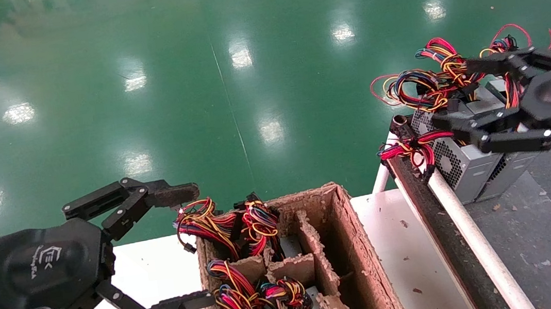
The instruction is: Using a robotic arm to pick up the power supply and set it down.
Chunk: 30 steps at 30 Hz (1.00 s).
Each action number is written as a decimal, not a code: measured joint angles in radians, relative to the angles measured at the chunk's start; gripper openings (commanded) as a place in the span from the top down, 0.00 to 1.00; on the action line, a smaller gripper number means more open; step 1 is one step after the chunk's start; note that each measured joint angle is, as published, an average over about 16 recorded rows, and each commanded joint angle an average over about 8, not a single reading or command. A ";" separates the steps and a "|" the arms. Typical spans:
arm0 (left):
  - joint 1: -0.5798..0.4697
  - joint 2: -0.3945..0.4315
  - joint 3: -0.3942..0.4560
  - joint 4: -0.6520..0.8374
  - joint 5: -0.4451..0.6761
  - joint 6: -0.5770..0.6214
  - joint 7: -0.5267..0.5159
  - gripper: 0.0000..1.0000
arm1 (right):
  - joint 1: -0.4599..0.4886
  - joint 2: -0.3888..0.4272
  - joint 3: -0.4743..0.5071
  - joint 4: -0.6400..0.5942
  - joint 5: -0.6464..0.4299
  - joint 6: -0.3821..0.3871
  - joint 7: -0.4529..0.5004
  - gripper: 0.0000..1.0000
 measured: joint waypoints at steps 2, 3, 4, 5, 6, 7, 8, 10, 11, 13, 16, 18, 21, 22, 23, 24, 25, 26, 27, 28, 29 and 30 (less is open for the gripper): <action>0.000 0.000 0.000 0.000 0.000 0.000 0.000 0.00 | -0.005 -0.005 -0.003 0.003 0.018 -0.017 -0.006 0.00; 0.000 0.000 0.000 0.000 0.000 0.000 0.000 0.00 | -0.008 -0.008 -0.004 0.005 0.026 -0.025 -0.009 0.00; 0.000 0.000 0.000 0.000 0.000 0.000 0.000 0.00 | -0.011 -0.010 -0.005 0.006 0.035 -0.034 -0.012 0.00; 0.000 0.000 0.000 0.000 0.000 0.000 0.000 0.00 | -0.013 -0.013 -0.006 0.008 0.044 -0.042 -0.015 0.00; 0.000 0.000 0.000 0.000 0.000 0.000 0.000 0.00 | -0.016 -0.016 -0.008 0.010 0.053 -0.051 -0.018 0.00; 0.000 0.000 0.000 0.000 0.000 0.000 0.000 0.00 | -0.019 -0.018 -0.009 0.011 0.062 -0.059 -0.021 0.00; 0.000 0.000 0.000 0.000 0.000 0.000 0.000 0.00 | -0.022 -0.021 -0.010 0.013 0.070 -0.068 -0.024 0.00; 0.000 0.000 0.000 0.000 0.000 0.000 0.000 0.00 | -0.027 -0.026 -0.013 0.016 0.088 -0.085 -0.030 0.00; 0.000 0.000 0.000 0.000 0.000 0.000 0.000 0.00 | -0.030 -0.029 -0.014 0.018 0.097 -0.093 -0.033 0.00; 0.000 0.000 0.000 0.000 0.000 0.000 0.000 0.00 | -0.035 -0.034 -0.017 0.021 0.114 -0.110 -0.039 0.00; 0.000 0.000 0.000 0.000 0.000 0.000 0.000 0.00 | -0.043 -0.042 -0.020 0.026 0.141 -0.136 -0.048 0.00; 0.000 0.000 0.000 0.000 0.000 0.000 0.000 0.00 | -0.049 -0.047 -0.023 0.029 0.158 -0.153 -0.054 0.00; 0.000 0.000 0.000 0.000 0.000 0.000 0.000 0.00 | -0.057 -0.055 -0.027 0.034 0.185 -0.178 -0.063 0.00; 0.000 0.000 0.000 0.000 0.000 0.000 0.000 0.00 | -0.059 -0.058 -0.028 0.035 0.194 -0.187 -0.066 0.00; 0.000 0.000 0.000 0.000 0.000 0.000 0.000 0.00 | -0.062 -0.060 -0.029 0.037 0.202 -0.195 -0.069 0.00; 0.000 0.000 0.000 0.000 0.000 0.000 0.000 0.00 | -0.065 -0.063 -0.031 0.038 0.211 -0.204 -0.072 0.00; 0.000 0.000 0.000 0.000 0.000 0.000 0.000 0.00 | -0.067 -0.065 -0.032 0.040 0.220 -0.212 -0.075 0.00; 0.000 0.000 0.000 0.000 0.000 0.000 0.000 0.00 | -0.070 -0.068 -0.033 0.041 0.229 -0.221 -0.078 0.00; 0.000 0.000 0.000 0.000 0.000 0.000 0.000 0.00 | -0.073 -0.071 -0.034 0.043 0.238 -0.229 -0.081 0.00; 0.000 0.000 0.000 0.000 0.000 0.000 0.000 0.00 | -0.075 -0.073 -0.036 0.045 0.247 -0.238 -0.084 0.00; 0.000 0.000 0.000 0.000 0.000 0.000 0.000 0.00 | -0.078 -0.076 -0.037 0.046 0.255 -0.246 -0.087 0.00; 0.000 0.000 0.000 0.000 0.000 0.000 0.000 0.00 | -0.081 -0.079 -0.038 0.048 0.264 -0.254 -0.090 0.00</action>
